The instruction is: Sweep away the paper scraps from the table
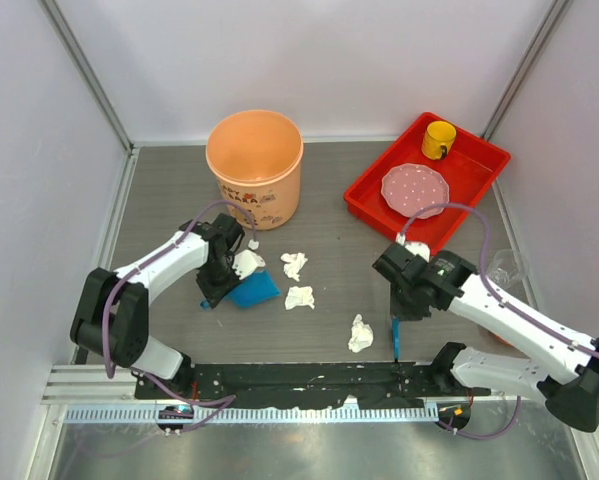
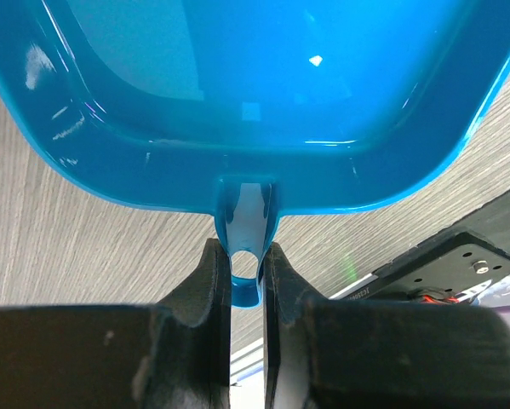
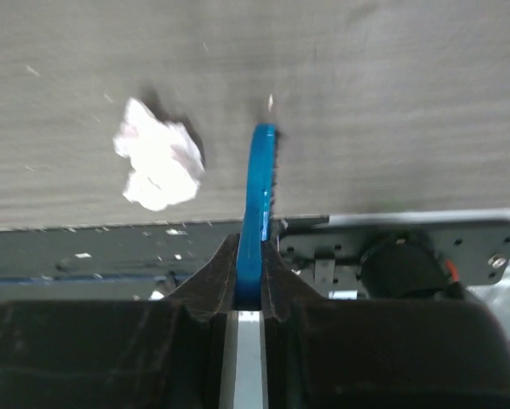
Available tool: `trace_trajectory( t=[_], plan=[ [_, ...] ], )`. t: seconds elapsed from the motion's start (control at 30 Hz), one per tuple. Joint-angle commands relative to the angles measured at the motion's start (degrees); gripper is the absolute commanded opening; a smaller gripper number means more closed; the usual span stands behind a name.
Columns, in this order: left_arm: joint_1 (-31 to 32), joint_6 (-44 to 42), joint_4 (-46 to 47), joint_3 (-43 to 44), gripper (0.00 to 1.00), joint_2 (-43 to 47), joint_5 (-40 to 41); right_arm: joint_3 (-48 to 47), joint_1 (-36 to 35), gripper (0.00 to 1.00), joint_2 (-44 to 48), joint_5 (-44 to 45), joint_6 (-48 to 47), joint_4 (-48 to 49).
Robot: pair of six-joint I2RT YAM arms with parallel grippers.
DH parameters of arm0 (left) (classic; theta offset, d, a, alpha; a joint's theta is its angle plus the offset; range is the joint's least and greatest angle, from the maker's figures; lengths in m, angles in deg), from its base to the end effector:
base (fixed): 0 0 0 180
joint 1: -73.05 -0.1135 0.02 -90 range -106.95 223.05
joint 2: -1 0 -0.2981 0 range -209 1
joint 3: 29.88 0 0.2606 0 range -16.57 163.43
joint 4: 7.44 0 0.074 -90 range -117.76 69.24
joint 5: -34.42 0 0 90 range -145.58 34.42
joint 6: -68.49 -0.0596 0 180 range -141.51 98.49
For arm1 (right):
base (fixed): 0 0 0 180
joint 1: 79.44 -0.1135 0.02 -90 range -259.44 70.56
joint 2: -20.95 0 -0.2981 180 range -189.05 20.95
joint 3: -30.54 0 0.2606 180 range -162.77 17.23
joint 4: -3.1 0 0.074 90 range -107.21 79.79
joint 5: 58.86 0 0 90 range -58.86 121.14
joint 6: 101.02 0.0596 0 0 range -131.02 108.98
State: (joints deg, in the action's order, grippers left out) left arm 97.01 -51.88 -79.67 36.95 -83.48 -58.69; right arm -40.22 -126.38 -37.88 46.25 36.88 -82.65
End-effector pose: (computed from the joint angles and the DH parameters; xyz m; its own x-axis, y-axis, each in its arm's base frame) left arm 0.2179 -0.1004 0.1977 -0.5834 0.8117 -0.0292 0.8120 0.5819 -0.0457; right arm 0.1188 0.1043 0.2961 -0.9262 0.0580 -0.3726 0.0469 0.9981 0.0389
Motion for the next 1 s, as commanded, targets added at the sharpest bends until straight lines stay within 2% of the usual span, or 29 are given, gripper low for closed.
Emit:
trace_trajectory(
  t=[0.0,0.1,0.2,0.23,0.33,0.43,0.5,0.57,0.63,0.83,0.9,0.97],
  plan=[
    [-0.2,0.3,-0.1,2.2,0.00,-1.7,-2.1,9.4,-1.6,0.01,0.0,-11.3,5.0,5.7],
    [-0.1,0.4,-0.1,1.2,0.00,-2.1,-2.2,12.0,-2.2,0.01,0.6,-11.1,8.7,15.2],
    [-0.1,0.4,-0.2,0.7,0.00,-2.1,-2.5,15.6,-2.3,0.01,1.4,-10.4,13.9,29.2],
    [-0.2,0.6,-0.2,0.7,0.00,-2.1,-2.7,16.7,-2.4,0.01,1.3,-10.1,15.5,36.8],
    [-0.1,1.3,-0.4,0.6,0.00,-2.3,-3.2,19.7,-2.4,0.01,-0.7,-9.7,19.3,49.5],
    [-0.2,1.5,-0.8,0.3,0.00,-2.3,-3.5,18.9,-2.4,0.01,-5.3,-6.6,18.9,55.0],
    [-0.1,1.5,-1.1,0.1,0.00,-2.1,-3.0,17.1,-2.4,0.01,-8.5,-5.8,15.8,56.3],
    [-0.1,1.3,-1.6,-0.3,0.00,-2.0,-2.2,15.0,-2.5,0.01,-9.7,-5.5,13.0,52.9],
    [-0.1,0.3,-1.9,-0.8,0.00,-1.5,-0.1,12.5,-2.4,0.01,-9.0,-3.2,8.8,47.8],
    [-0.1,-2.6,-5.4,-0.8,0.00,0.1,7.0,9.6,-2.5,0.01,-2.3,1.2,-1.6,41.8],
    [-0.1,-4.4,-7.6,-0.3,0.00,0.5,7.9,7.3,-2.4,0.01,-2.6,1.6,-5.3,40.3],
    [-0.1,-6.1,-8.8,-0.3,0.00,0.6,8.1,5.3,-2.4,0.01,-3.8,1.3,-12.9,39.9]
  ],
)
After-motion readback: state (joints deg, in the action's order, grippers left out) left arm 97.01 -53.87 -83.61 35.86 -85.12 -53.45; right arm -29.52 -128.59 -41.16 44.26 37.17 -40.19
